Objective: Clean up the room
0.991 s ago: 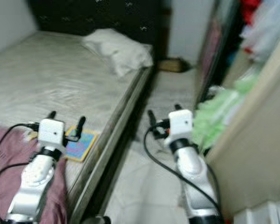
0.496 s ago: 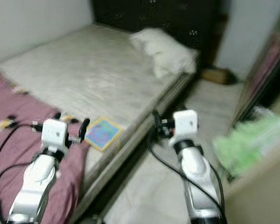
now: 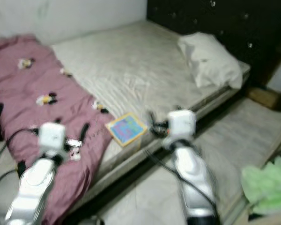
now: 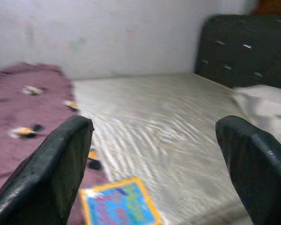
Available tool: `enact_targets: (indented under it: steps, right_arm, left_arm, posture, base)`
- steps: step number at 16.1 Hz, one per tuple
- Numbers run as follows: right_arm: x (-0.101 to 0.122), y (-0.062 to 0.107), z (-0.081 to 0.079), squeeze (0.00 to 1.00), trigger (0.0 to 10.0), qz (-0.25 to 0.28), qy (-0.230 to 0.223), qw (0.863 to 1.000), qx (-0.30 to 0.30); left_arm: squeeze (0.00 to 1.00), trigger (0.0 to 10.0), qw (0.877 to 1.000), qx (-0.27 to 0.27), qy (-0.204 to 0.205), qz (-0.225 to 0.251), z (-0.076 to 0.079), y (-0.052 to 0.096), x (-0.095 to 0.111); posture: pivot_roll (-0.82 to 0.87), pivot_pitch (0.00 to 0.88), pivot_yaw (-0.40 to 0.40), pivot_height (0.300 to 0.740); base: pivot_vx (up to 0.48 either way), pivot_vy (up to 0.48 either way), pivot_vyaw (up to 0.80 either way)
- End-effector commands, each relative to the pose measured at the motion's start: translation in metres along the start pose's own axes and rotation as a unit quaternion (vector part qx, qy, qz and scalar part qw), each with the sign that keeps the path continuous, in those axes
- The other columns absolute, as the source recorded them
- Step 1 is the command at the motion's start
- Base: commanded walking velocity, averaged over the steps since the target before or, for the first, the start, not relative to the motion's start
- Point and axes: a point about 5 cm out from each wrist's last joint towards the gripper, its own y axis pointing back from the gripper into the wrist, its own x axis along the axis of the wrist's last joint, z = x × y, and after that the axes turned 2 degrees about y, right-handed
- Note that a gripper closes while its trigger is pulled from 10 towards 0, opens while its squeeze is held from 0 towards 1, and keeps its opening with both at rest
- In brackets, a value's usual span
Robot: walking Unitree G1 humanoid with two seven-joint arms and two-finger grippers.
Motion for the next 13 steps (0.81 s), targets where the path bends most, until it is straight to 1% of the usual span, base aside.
enact_targets:
  steps: [1, 4, 8, 10, 11, 12, 13]
  right_arm:
    - [-0.002, 0.003, 0.008, 0.00, 10.0, -0.006, 0.006, 1.000, -0.011]
    - [-0.003, 0.004, 0.009, 0.00, 10.0, -0.009, 0.008, 1.000, -0.012]
    - [-0.009, 0.007, 0.015, 0.00, 10.0, -0.021, 0.021, 0.999, -0.032]
    - [-0.012, 0.009, 0.017, 0.00, 10.0, -0.027, 0.018, 0.999, -0.040]
    - [-0.012, 0.009, 0.018, 0.00, 10.0, -0.027, 0.018, 0.998, -0.048]
    - [-0.012, 0.008, 0.020, 0.00, 10.0, -0.027, 0.013, 0.998, -0.056]
    - [-0.012, 0.007, 0.021, 0.00, 10.0, -0.027, 0.013, 0.998, -0.057]
  left_arm:
    - [0.00, 10.0, 1.000, -0.016, 0.008, 0.004, 0.006, 0.000, 0.003]
    - [0.00, 10.0, 1.000, -0.017, 0.011, 0.001, 0.006, 0.001, 0.002]
    - [0.00, 10.0, 1.000, -0.002, 0.028, -0.007, 0.002, 0.002, -0.001]
    - [0.00, 10.0, 0.999, -0.005, 0.031, -0.005, 0.002, 0.002, 0.000]
    - [0.00, 10.0, 0.999, -0.012, 0.037, 0.000, 0.003, 0.002, 0.001]
    - [0.00, 10.0, 0.999, -0.019, 0.042, 0.005, 0.004, 0.003, 0.003]
    - [0.00, 10.0, 0.999, -0.021, 0.043, 0.005, 0.004, 0.003, 0.003]
  posture:
    - [-0.05, 0.025, -0.029, 0.740]
    - [-0.05, 0.021, -0.029, 0.740]
    - [-0.05, 0.018, -0.032, 0.740]
    - [-0.05, 0.018, -0.034, 0.740]
    - [-0.05, 0.017, -0.034, 0.740]
    - [-0.05, 0.016, -0.034, 0.740]
    - [-0.05, 0.016, -0.034, 0.740]
  base:
    - [0.000, 0.000, 0.80]
    - [0.000, 0.000, 0.80]
    - [0.000, 0.000, 0.80]
    - [0.000, 0.000, 0.80]
    - [0.000, 0.000, 0.59]
    - [0.000, 0.000, 0.00]
    - [0.281, 0.000, 0.00]
